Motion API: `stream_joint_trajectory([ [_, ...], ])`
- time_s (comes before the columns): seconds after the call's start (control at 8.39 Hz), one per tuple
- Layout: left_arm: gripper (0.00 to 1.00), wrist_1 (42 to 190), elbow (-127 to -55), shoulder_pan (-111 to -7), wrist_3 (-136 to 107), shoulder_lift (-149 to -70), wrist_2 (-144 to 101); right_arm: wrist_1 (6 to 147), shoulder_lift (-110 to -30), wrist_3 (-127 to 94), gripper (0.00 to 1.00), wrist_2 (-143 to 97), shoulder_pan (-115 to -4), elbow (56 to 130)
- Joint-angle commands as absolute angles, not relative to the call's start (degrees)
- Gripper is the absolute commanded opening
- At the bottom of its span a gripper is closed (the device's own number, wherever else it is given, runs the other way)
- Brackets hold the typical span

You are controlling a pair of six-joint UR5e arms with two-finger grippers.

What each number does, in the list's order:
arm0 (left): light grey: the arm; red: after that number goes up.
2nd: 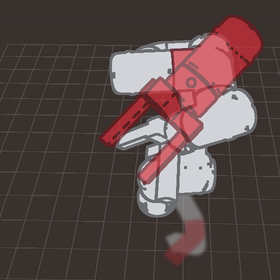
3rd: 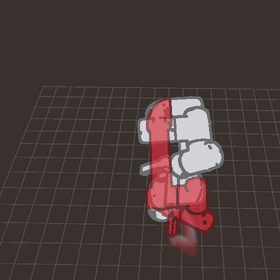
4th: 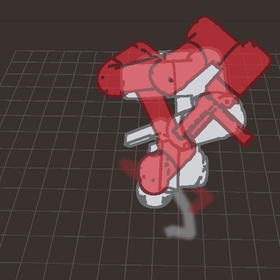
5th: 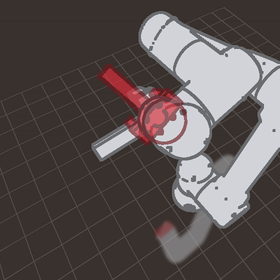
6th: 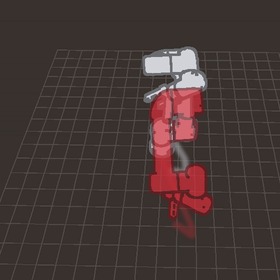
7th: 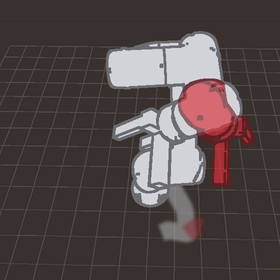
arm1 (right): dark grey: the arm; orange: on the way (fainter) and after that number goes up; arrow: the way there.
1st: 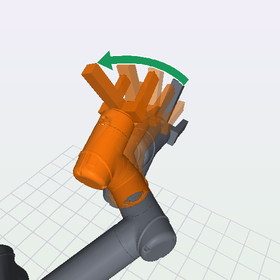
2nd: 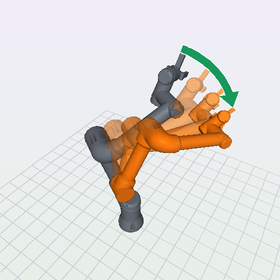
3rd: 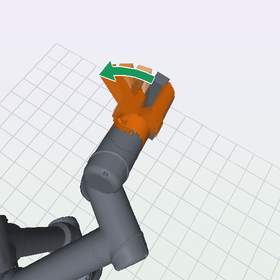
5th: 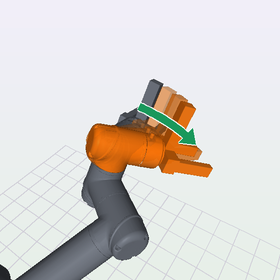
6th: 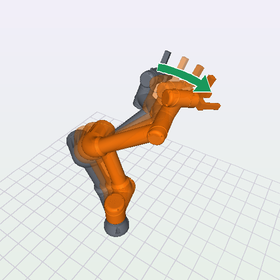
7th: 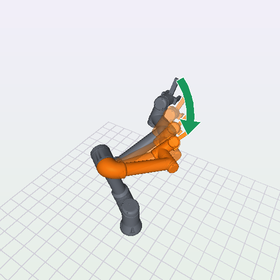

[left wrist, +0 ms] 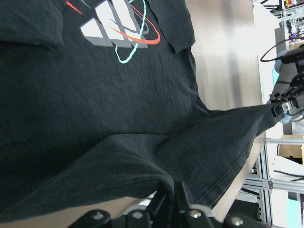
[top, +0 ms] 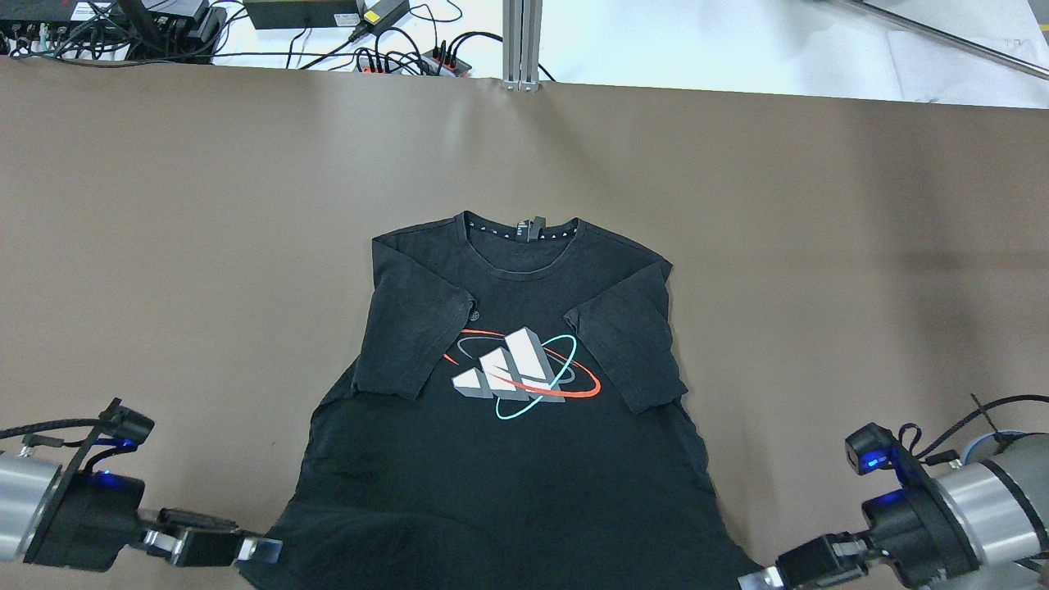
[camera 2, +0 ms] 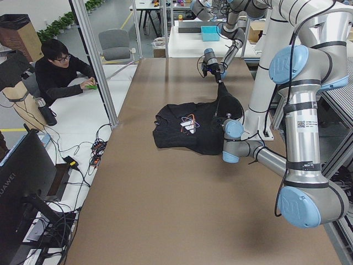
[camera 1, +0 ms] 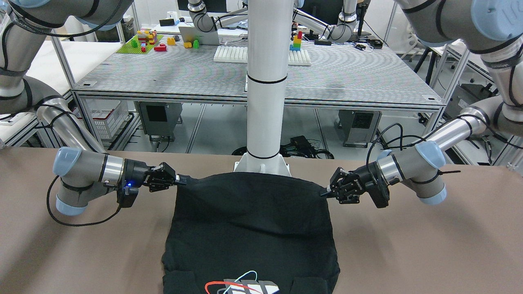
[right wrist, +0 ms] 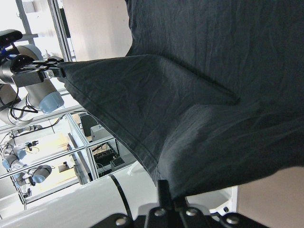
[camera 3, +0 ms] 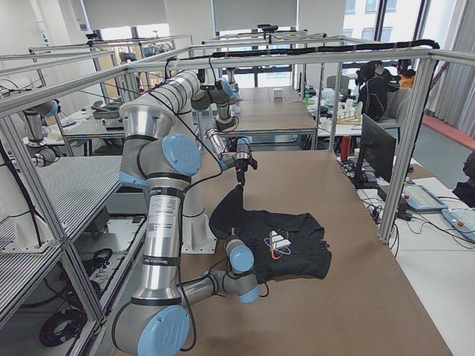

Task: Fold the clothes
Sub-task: 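Lift the hem with both grippers and fold it toward the collar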

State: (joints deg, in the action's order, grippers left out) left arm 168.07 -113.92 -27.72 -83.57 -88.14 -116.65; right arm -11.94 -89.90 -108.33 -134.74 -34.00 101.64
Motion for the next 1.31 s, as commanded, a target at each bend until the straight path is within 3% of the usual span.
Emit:
stream_joint_trajectory([
  [0.0,0.00,163.8,-111.2,-34.7,-84.0,-93.8,-117.2,-10.1,-87.3,-107.8,0.00,-133.1,-38.6,99.4],
  [0.6,0.00,158.0,-110.4,-44.6,-91.9,-98.4,-119.4,-0.7,-81.3,-105.6,0.00,-132.8,-49.1,99.1],
  [0.95,0.00,158.0,-105.1,-44.9,-91.6,-97.9,-115.0,1.2,-81.2,-105.6,0.00,-129.1,-51.0,99.0],
  [1.19,0.00,157.9,-101.5,-44.8,-91.8,-100.1,-109.3,2.5,-81.0,-101.4,0.00,-124.4,-51.0,94.7],
])
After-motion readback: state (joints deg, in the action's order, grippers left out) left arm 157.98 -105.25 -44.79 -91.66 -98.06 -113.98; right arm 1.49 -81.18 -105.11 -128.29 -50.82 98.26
